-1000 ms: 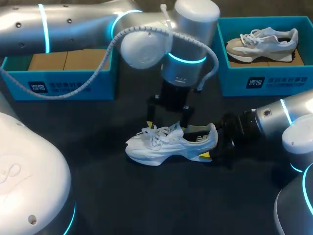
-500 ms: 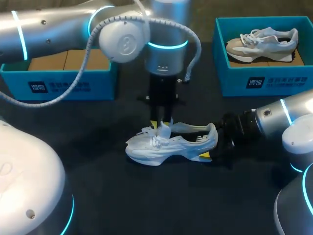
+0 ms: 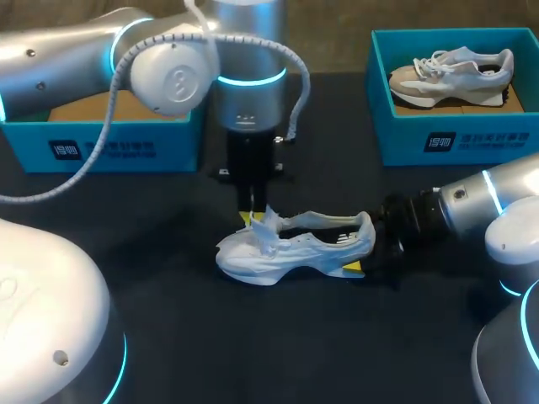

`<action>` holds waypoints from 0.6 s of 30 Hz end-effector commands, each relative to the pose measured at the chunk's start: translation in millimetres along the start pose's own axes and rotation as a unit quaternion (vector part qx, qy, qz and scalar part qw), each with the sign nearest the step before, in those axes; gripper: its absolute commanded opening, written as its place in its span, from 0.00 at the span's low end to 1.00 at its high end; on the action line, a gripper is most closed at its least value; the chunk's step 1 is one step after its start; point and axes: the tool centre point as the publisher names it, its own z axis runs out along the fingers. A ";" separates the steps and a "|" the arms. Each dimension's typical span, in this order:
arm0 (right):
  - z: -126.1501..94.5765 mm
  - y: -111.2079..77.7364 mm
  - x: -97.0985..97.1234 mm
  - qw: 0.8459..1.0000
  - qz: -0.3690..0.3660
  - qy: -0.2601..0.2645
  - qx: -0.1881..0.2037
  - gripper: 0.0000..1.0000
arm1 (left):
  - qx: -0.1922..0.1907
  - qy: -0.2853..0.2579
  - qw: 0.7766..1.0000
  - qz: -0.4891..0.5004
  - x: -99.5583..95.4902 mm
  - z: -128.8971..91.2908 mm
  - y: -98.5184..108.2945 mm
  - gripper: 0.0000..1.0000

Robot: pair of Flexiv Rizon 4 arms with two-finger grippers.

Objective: Take the shoe out of the shoebox, open the shoe tongue, remove and reinsert the insole, then place the shoe into the shoebox

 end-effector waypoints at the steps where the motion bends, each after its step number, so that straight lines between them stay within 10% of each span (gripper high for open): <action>1: 2.5 -0.2 0.4 1.000 0.000 -0.001 0.002 0.00 | 0.001 0.014 1.000 -0.008 -12.0 9.4 5.5 0.00; 18: 2.5 -0.2 0.4 1.000 0.000 -0.001 0.002 0.00 | -0.018 -0.019 0.999 -0.043 -29.8 47.1 1.5 0.00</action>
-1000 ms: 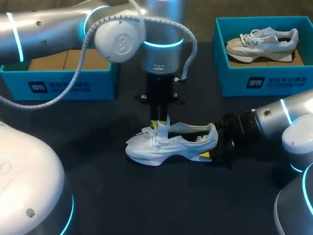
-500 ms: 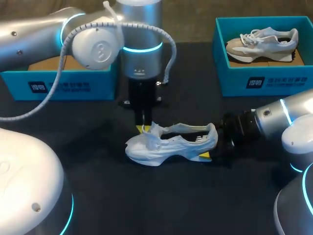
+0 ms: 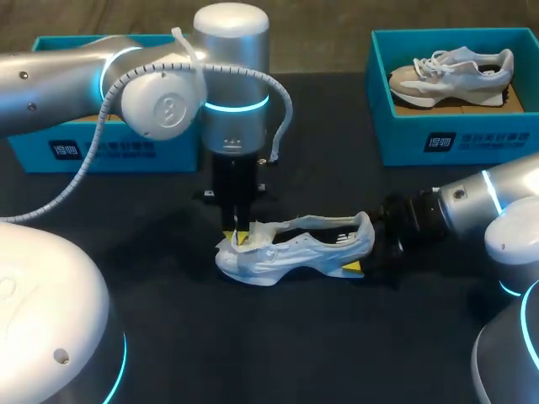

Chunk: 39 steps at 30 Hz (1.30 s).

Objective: Take the shoe out of the shoebox, open the shoe tongue, remove and reinsert the insole, then place the shoe into the shoebox

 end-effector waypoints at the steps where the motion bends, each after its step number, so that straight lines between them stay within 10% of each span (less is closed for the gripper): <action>1: 1.9 -0.9 0.3 1.000 0.001 -0.001 0.002 0.00 | -0.001 -0.007 1.000 -0.007 -2.9 6.1 -0.6 0.00; 4: 1.9 -0.9 0.3 1.000 0.001 -0.001 0.002 0.00 | -0.003 -0.009 1.000 -0.013 -6.3 9.7 -0.2 0.07; 7: 1.9 -0.9 0.3 1.000 0.001 -0.001 0.002 0.00 | -0.006 -0.009 1.000 -0.019 -9.8 12.1 0.2 0.44; 9: 1.9 -0.9 0.3 1.000 0.001 -0.001 0.002 0.00 | -0.009 -0.010 1.000 -0.025 -13.2 14.3 1.0 1.00; 19: 1.9 -0.9 0.3 1.000 0.001 -0.001 0.002 0.00 | -0.014 -0.020 0.999 -0.048 -23.0 19.2 -3.8 1.00; 25: 1.9 -0.9 0.3 1.000 0.001 -0.001 0.002 0.00 | 0.070 -0.017 0.992 0.100 -11.4 -8.0 7.4 1.00; 39: 1.9 -0.9 0.3 1.000 0.001 -0.001 0.002 0.00 | 0.164 -0.067 0.908 0.381 1.5 -38.2 2.1 1.00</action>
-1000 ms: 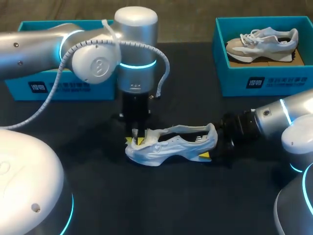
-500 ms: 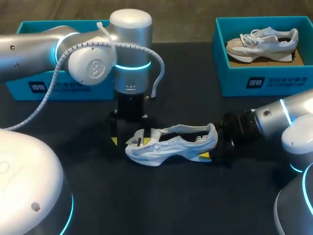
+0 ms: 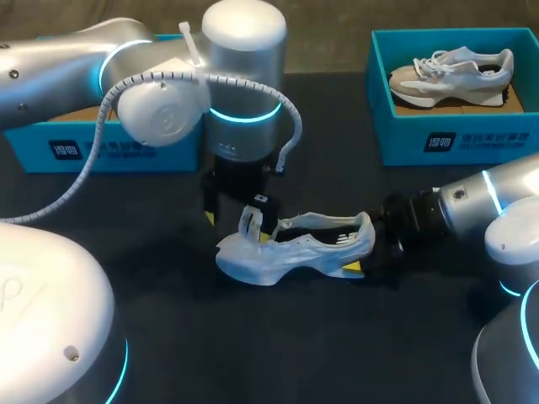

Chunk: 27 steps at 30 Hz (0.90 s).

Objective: Take the shoe out of the shoebox, open the shoe tongue, remove and reinsert the insole, then place the shoe into the shoebox

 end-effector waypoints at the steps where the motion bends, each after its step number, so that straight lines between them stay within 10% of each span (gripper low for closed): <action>1: 2.1 -0.3 0.2 1.000 0.000 0.000 0.001 0.00 | 0.071 -0.022 0.975 0.208 -2.6 -9.6 -1.9 1.00; 16: 2.1 -0.3 0.2 1.000 0.000 0.000 0.001 0.00 | 0.121 -0.027 0.893 0.433 21.0 -48.0 -38.3 1.00; 17: 2.1 -0.3 0.2 1.000 0.000 0.000 0.001 0.00 | 0.126 -0.022 0.888 0.442 23.8 -51.0 -40.2 0.81; 19: 2.1 -0.3 0.2 1.000 0.000 0.000 0.001 0.00 | 0.134 -0.016 0.879 0.457 29.2 -56.3 -44.5 0.00; 27: 2.1 -0.3 0.2 1.000 0.000 0.000 0.001 0.00 | 0.168 0.020 0.844 0.509 51.9 -67.2 -58.0 0.00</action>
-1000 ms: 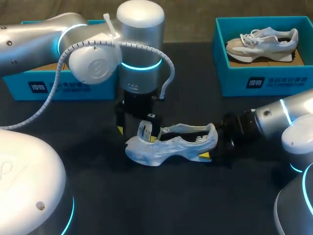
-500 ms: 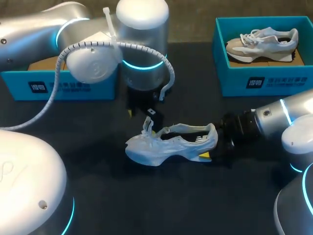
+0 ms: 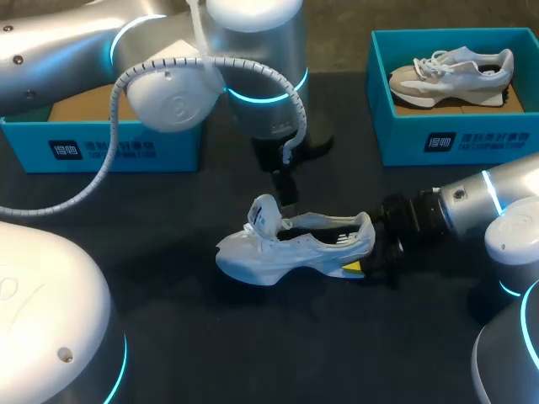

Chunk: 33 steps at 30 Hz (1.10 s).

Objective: Take the shoe out of the shoebox, open the shoe tongue, remove and reinsert the insole, then place the shoe into the shoebox

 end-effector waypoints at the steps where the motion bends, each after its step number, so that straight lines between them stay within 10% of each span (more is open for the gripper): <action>1: 2.0 -0.3 0.3 1.000 0.000 0.000 0.001 0.00 | 0.064 0.032 0.991 0.113 -0.3 4.2 -5.8 0.00; 33: 2.0 -0.3 0.3 1.000 0.000 0.000 0.001 0.00 | 0.059 0.080 0.979 0.178 25.5 38.3 -39.3 0.00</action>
